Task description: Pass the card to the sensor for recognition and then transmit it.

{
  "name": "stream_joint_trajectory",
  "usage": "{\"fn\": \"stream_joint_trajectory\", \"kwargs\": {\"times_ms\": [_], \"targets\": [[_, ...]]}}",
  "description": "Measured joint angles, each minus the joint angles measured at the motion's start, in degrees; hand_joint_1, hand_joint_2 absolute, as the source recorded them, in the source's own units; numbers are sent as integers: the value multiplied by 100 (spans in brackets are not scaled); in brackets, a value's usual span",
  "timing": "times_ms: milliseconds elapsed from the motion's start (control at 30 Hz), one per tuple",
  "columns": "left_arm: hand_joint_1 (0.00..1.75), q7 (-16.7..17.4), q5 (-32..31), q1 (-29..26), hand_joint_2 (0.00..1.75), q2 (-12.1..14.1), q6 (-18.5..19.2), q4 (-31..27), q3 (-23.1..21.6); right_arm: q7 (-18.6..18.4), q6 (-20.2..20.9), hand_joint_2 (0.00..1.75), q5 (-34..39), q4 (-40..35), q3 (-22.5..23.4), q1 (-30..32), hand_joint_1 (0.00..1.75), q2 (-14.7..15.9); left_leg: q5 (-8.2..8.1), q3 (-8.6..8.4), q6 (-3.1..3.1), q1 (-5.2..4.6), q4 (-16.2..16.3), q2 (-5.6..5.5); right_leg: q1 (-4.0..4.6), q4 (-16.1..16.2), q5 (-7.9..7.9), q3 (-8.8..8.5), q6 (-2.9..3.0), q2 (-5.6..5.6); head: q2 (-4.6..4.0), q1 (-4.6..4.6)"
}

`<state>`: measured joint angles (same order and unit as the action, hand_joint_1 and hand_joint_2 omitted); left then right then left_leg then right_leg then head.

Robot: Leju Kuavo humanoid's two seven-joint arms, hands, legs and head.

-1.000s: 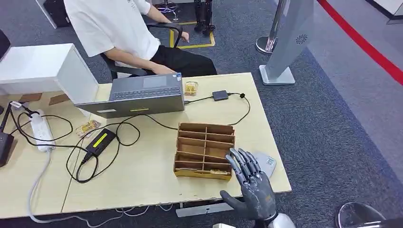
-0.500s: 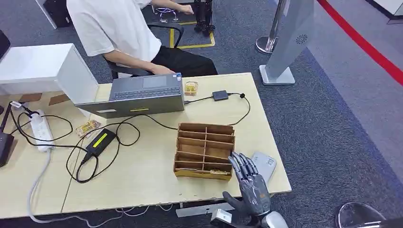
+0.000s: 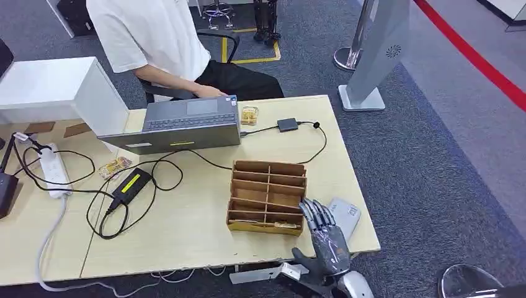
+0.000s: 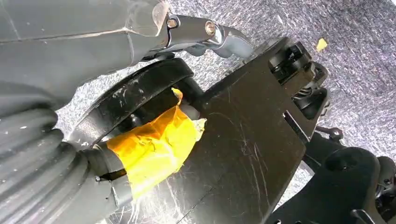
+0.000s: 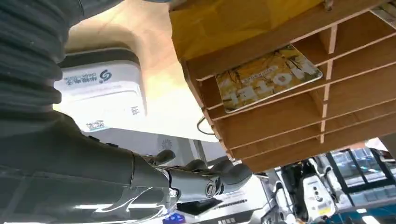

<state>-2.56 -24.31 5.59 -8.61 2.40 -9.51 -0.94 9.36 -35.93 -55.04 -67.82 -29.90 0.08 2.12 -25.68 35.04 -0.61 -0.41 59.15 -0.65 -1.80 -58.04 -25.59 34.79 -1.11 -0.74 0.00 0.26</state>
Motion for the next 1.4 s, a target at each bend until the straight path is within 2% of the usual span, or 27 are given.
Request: {"fn": "stream_joint_trajectory", "kwargs": {"times_ms": [333, 533, 833, 1400], "targets": [[0, 44, -90, 17, 175, -9, 17, -4, 0, 269, 33, 175, -105, 526, 140, -399, 0, -375, 2, -1, -1, 0, 0, 0, 0, -2, 0, 0, 1, 1, 0, 0], [0, 52, -90, 20, 175, -9, 22, -7, 0, 284, 124, 175, -105, 566, 153, -460, 0, -487, 2, 0, -1, 0, 0, 0, 0, -1, 0, 0, 1, 1, 2, 2], [0, 52, -90, 20, 175, -9, 22, -7, 0, 225, 232, 175, -120, 544, 155, -458, 0, -503, 2, 0, -1, 0, 0, 0, 0, -1, 0, 1, 1, 1, 0, 0], [0, 55, -109, 18, 175, -11, 22, -7, 59, 11, 94, 175, -105, 148, 249, -149, 0, -395, 1, 0, -1, 0, 0, 1, 0, -1, 0, 2, 1, 1, 0, 0]]}}
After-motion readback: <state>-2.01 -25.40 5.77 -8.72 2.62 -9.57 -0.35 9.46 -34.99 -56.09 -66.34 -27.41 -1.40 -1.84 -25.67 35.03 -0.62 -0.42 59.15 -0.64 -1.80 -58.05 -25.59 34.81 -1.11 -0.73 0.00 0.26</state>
